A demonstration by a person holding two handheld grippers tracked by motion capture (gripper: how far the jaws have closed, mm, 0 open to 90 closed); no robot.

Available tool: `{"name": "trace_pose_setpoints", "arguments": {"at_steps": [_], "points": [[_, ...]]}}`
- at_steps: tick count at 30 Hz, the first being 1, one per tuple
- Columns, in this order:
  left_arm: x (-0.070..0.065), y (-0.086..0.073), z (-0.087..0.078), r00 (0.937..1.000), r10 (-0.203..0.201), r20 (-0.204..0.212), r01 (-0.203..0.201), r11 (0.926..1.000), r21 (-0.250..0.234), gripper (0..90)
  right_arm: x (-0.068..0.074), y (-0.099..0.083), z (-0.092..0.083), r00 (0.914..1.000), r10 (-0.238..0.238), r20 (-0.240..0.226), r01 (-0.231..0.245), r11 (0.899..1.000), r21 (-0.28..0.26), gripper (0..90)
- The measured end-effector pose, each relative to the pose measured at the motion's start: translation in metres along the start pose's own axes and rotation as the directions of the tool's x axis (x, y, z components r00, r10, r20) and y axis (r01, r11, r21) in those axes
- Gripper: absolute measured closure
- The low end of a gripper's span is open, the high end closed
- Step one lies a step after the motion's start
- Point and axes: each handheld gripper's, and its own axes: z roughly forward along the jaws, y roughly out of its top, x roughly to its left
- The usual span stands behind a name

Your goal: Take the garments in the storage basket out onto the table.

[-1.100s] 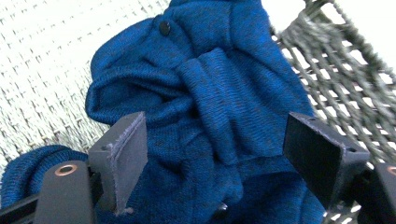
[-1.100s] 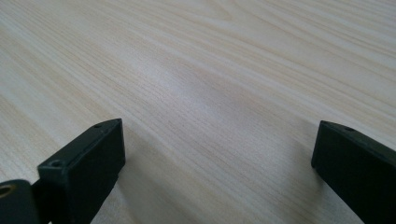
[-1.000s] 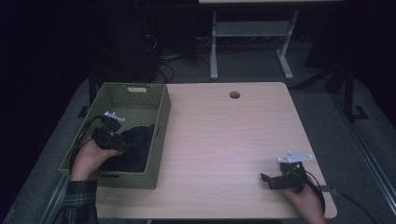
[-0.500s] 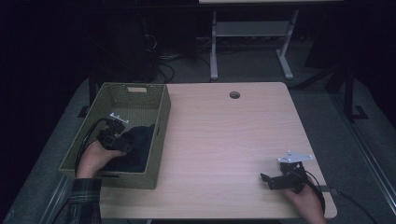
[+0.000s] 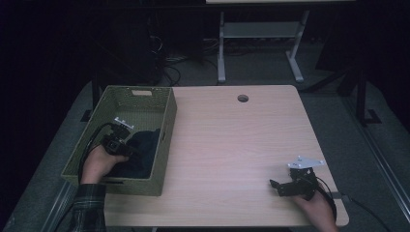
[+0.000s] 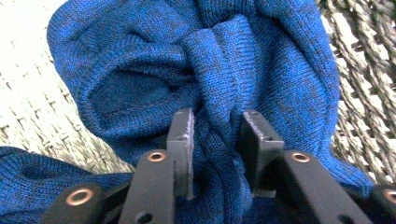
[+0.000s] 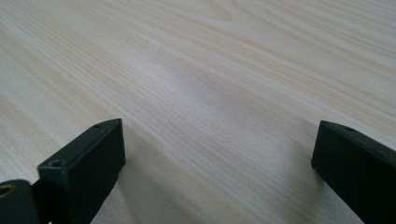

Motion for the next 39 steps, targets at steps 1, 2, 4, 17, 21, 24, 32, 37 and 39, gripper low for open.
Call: {"name": "trace_pose_setpoints", "arguments": {"at_steps": [1,2,4,17,21,24,32,37,39], "points": [[0.0,0.0,0.0,1.0,-0.003,0.0,0.003,1.0,-0.004,69.7,0.0,0.0,0.0,1.0,0.0,0.0,0.0,1.0,0.0,2.4],[-0.001,0.0,-0.001,1.0,-0.002,-0.001,0.002,1.0,-0.005,70.1,0.0,0.0,0.0,1.0,0.0,0.0,0.0,1.0,0.0,2.4],[-0.002,0.001,-0.004,0.9999,0.01,-0.004,-0.01,1.0,0.001,70.6,0.0,0.0,0.0,1.0,0.0,0.0,0.0,1.0,0.0,2.4],[-0.011,0.014,-0.035,0.9988,0.04,-0.028,-0.04,0.9991,-0.013,71.8,0.0,0.0,0.0,1.0,0.0,0.0,0.0,1.0,0.0,2.4],[-0.012,0.019,-0.05,0.9977,0.044,-0.051,-0.045,0.9988,-0.021,72.1,0.0,0.0,0.0,1.0,0.0,0.0,0.0,1.0,0.0,2.4],[-0.013,0.022,-0.061,0.9966,0.048,-0.067,-0.05,0.9983,-0.03,72.2,0.0,0.0,0.0,1.0,0.0,0.0,0.0,1.0,0.0,2.4],[-0.017,0.03,-0.082,0.9938,0.058,-0.095,-0.062,0.9971,-0.043,72.3,0.0,0.0,0.0,1.0,0.0,0.0,0.0,1.0,0.0,2.4],[-0.019,0.035,-0.099,0.9919,0.061,-0.111,-0.068,0.9959,-0.06,72.7,0.0,0.0,0.0,1.0,0.0,0.0,0.0,1.0,0.0,2.4],[-0.02,0.038,-0.109,0.9921,0.068,-0.105,-0.076,0.9942,-0.075,72.9,0.0,0.0,0.0,1.0,0.0,0.0,0.0,1.0,-0.001,2.4]]}}
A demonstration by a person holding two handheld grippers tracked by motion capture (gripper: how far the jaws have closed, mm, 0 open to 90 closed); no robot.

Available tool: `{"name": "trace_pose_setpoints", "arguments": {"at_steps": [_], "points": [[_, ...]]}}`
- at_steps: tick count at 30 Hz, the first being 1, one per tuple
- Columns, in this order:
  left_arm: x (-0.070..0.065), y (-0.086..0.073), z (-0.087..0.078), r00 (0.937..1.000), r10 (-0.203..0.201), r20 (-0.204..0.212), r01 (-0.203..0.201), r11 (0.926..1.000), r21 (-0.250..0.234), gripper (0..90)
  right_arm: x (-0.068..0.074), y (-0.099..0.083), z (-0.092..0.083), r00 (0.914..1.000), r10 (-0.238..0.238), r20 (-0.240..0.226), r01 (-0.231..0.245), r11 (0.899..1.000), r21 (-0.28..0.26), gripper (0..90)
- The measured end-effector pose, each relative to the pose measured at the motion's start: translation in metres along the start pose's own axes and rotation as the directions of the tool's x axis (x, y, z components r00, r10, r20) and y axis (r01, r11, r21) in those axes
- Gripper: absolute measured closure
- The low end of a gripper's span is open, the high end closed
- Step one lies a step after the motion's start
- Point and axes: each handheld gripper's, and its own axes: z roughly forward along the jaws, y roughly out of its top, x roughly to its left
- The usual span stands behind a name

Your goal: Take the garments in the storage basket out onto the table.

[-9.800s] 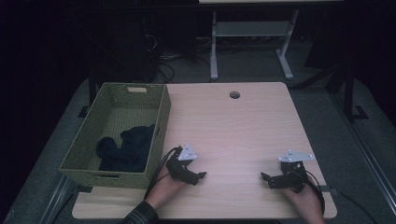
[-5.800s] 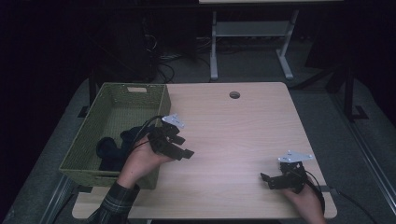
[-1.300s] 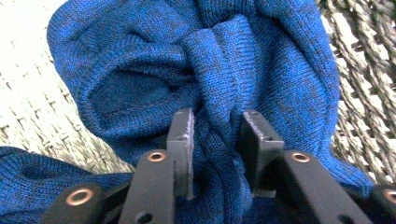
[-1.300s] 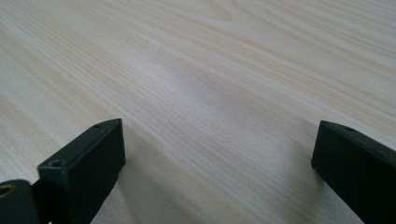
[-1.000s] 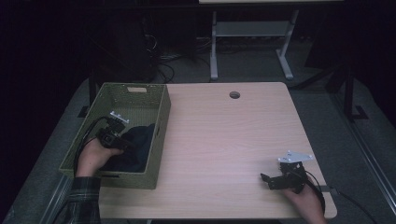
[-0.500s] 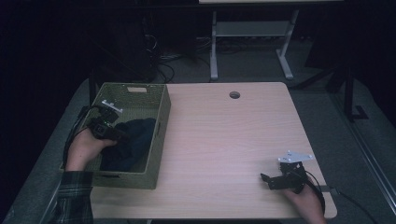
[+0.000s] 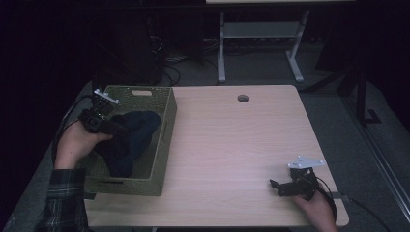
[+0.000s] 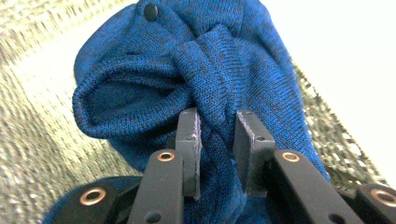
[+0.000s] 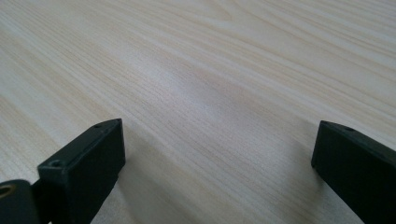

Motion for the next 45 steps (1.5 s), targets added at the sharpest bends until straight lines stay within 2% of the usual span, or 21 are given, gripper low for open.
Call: {"name": "trace_pose_setpoints", "arguments": {"at_steps": [9,16,24,33,45], "points": [[-0.01,0.021,-0.025,0.999,0.045,-0.008,-0.045,0.999,-0.007,72.9,0.0,0.0,0.0,1.0,-0.001,0.0,0.001,1.0,0.0,2.4],[-0.015,0.036,-0.037,0.9979,0.061,0.02,-0.061,0.9975,-0.035,72.9,0.0,0.0,0.0,1.0,-0.002,0.0,0.002,1.0,0.0,2.4],[-0.028,0.054,-0.047,0.9939,0.102,0.04,-0.1,0.9938,-0.047,73.0,0.0,0.0,0.0,1.0,-0.001,0.0,0.001,1.0,0.0,2.4],[-0.042,0.069,-0.054,0.9888,0.145,0.037,-0.142,0.9873,-0.071,72.9,0.0,0.0,0.0,1.0,-0.001,0.0,0.001,1.0,0.0,2.4],[-0.064,0.092,-0.054,0.9805,0.183,0.073,-0.176,0.98,-0.094,73.0,0.0,0.0,0.0,1.0,0.0,-0.001,0.0,1.0,0.001,2.4]]}}
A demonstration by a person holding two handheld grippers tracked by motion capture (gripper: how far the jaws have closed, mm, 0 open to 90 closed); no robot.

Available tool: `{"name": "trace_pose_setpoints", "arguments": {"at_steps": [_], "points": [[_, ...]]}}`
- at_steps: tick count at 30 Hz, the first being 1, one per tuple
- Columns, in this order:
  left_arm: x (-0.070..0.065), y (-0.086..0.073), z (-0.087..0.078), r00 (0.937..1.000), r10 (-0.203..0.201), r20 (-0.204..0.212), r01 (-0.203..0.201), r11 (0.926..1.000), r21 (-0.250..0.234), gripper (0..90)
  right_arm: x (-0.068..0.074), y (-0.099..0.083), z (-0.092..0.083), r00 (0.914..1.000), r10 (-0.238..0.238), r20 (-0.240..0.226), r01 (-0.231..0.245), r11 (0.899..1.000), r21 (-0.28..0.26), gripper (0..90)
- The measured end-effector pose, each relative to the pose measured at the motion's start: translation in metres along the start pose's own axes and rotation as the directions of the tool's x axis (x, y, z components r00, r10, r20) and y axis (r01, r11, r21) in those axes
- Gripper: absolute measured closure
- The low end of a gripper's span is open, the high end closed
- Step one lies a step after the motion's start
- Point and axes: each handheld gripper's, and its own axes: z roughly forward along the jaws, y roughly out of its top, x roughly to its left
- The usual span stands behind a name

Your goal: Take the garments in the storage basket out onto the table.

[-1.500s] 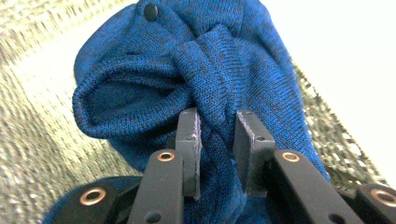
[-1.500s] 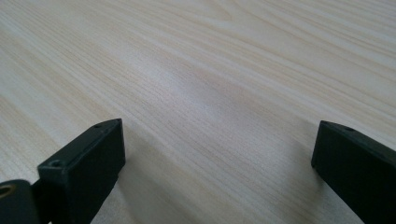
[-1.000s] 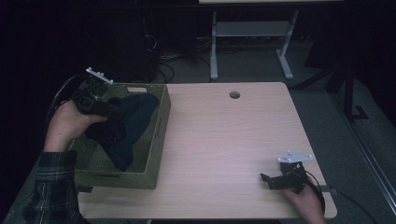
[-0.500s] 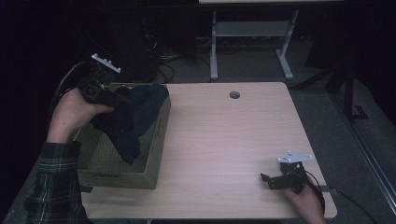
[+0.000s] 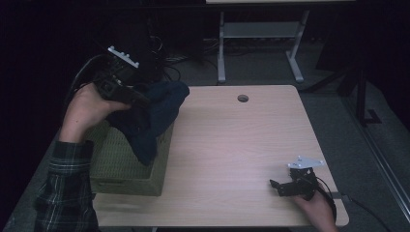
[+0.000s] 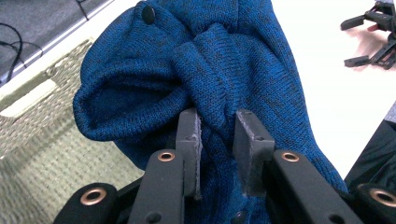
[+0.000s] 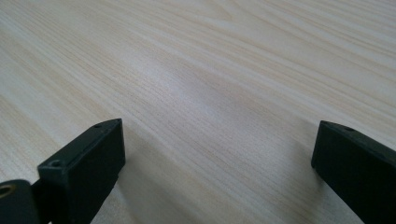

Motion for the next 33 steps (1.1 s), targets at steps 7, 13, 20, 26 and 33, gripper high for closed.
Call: {"name": "trace_pose_setpoints", "arguments": {"at_steps": [7,13,20,26,33], "points": [[-0.013,0.016,0.009,0.9995,0.03,0.011,-0.03,0.9995,-0.007,73.0,0.0,0.0,0.0,1.0,-0.001,0.0,0.001,1.0,0.0,2.4],[-0.025,0.031,0.016,0.9984,0.053,0.021,-0.052,0.9985,-0.019,73.0,0.0,0.0,0.0,1.0,-0.001,0.0,0.001,1.0,0.0,2.4],[-0.04,0.051,0.022,0.9955,0.089,0.034,-0.087,0.9957,-0.032,73.1,0.0,0.0,0.0,1.0,-0.001,0.001,0.001,1.0,0.0,2.4],[-0.057,0.065,0.033,0.9923,0.11,0.057,-0.108,0.993,-0.049,73.4,0.0,0.0,0.0,1.0,0.0,0.001,0.0,1.0,0.0,2.4],[-0.071,0.078,0.052,0.9875,0.133,0.084,-0.13,0.9904,-0.048,73.3,0.0,0.0,0.0,1.0,0.002,0.002,-0.002,1.0,0.003,2.4]]}}
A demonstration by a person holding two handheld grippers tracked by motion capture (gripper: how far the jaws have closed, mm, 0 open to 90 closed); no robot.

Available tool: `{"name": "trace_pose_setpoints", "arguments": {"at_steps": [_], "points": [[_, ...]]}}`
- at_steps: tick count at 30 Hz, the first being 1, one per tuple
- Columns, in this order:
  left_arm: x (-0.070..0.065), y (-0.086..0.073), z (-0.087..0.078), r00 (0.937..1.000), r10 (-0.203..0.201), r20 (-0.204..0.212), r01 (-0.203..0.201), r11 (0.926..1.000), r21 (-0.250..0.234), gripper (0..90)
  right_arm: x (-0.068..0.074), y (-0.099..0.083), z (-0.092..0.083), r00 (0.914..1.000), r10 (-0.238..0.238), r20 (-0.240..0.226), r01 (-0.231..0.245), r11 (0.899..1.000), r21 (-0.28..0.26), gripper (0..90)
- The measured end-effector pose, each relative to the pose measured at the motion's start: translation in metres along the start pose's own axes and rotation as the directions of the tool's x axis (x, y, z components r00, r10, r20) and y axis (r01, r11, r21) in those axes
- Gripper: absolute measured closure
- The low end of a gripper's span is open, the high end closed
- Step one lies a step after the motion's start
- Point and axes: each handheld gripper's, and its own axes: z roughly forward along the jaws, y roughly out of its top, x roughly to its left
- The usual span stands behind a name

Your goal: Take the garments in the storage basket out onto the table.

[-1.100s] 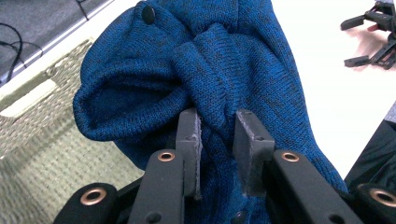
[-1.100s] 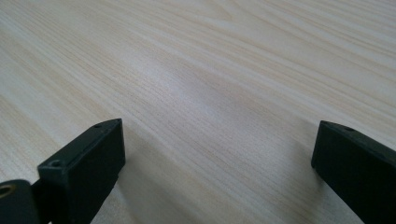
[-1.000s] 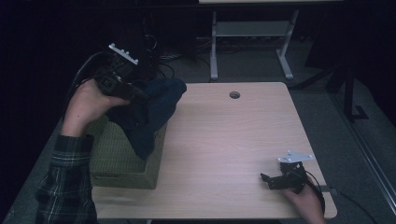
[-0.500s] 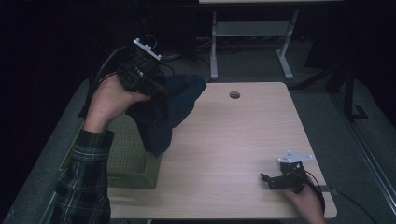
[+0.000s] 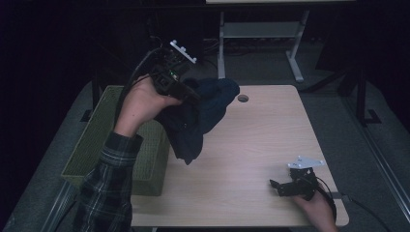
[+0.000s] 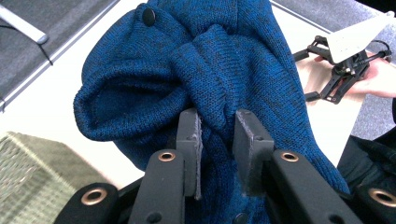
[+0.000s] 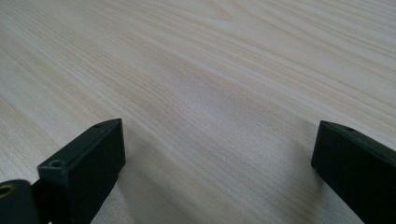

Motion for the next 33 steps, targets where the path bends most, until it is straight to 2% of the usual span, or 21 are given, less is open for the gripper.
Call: {"name": "trace_pose_setpoints", "arguments": {"at_steps": [3,10,18,24,33], "points": [[-0.005,0.004,0.012,0.9999,0.008,0.008,-0.008,1.0,-0.001,73.3,0.0,0.0,0.0,1.0,0.001,0.0,-0.001,1.0,0.0,2.4],[-0.016,0.011,0.044,0.9991,0.025,0.033,-0.026,0.9991,0.033,73.3,0.0,0.0,0.0,1.0,0.002,-0.001,-0.002,1.0,-0.001,2.4],[-0.027,0.014,0.077,0.9982,0.017,0.058,-0.019,0.9991,0.037,73.3,0.0,0.0,0.0,1.0,0.001,-0.001,-0.001,1.0,-0.001,2.4],[-0.032,0.011,0.099,0.9973,-0.009,0.073,0.006,0.9989,0.046,73.3,0.0,0.0,0.0,1.0,0.001,-0.002,-0.001,1.0,-0.002,2.4],[-0.033,0.005,0.12,0.9975,-0.043,0.056,0.04,0.9979,0.05,73.2,0.0,0.0,0.0,1.0,0.002,-0.002,-0.002,1.0,-0.002,2.4]]}}
